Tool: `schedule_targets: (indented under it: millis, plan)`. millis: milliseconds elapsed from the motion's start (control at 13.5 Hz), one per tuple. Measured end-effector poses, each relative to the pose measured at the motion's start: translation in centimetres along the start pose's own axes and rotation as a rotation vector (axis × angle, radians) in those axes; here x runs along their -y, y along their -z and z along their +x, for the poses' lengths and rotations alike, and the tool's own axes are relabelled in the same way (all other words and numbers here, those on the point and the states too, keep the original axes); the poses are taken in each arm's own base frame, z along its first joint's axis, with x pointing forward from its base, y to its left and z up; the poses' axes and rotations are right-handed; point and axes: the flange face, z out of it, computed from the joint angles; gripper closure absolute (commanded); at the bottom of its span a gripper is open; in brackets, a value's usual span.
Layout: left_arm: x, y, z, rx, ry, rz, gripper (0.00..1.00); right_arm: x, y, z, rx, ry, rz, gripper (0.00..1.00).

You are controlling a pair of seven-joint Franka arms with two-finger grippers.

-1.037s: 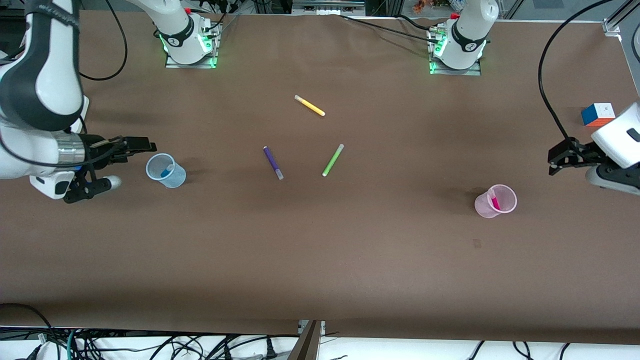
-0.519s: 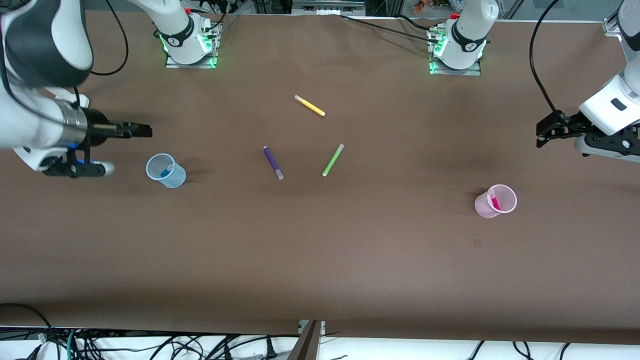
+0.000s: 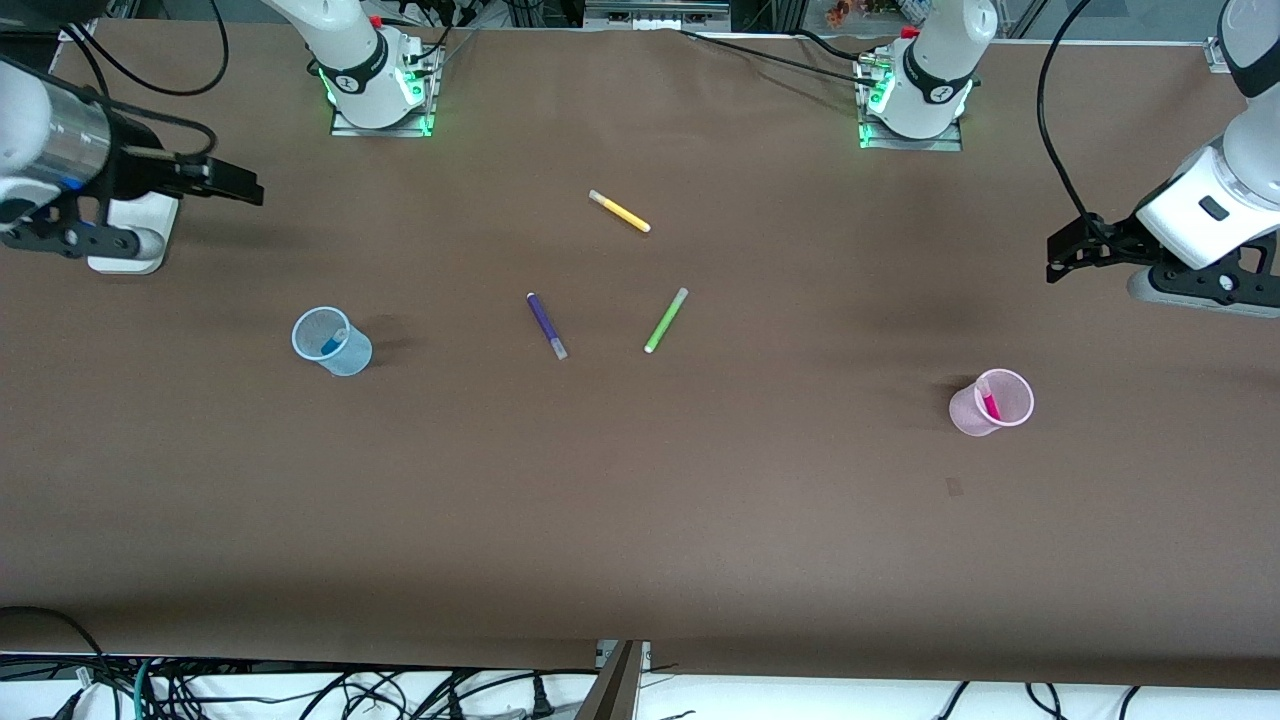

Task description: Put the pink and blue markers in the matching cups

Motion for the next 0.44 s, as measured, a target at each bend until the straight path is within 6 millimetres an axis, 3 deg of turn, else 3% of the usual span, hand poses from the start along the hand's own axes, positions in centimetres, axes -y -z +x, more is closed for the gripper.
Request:
schedule_targets:
  millis: [148, 444]
  plan:
    - [-0.1, 0.4, -0.1, -0.01, -0.006, 0.004, 0.0, -1.3, 1.3, -0.9, -0.049, -0.016, -0.016, 0.0]
    - [-0.2, 0.9, 0.1, -0.038, -0.012, 0.008, 0.0, -1.7, 2.9, -2.5, -0.089, -0.009, -0.021, 0.0]
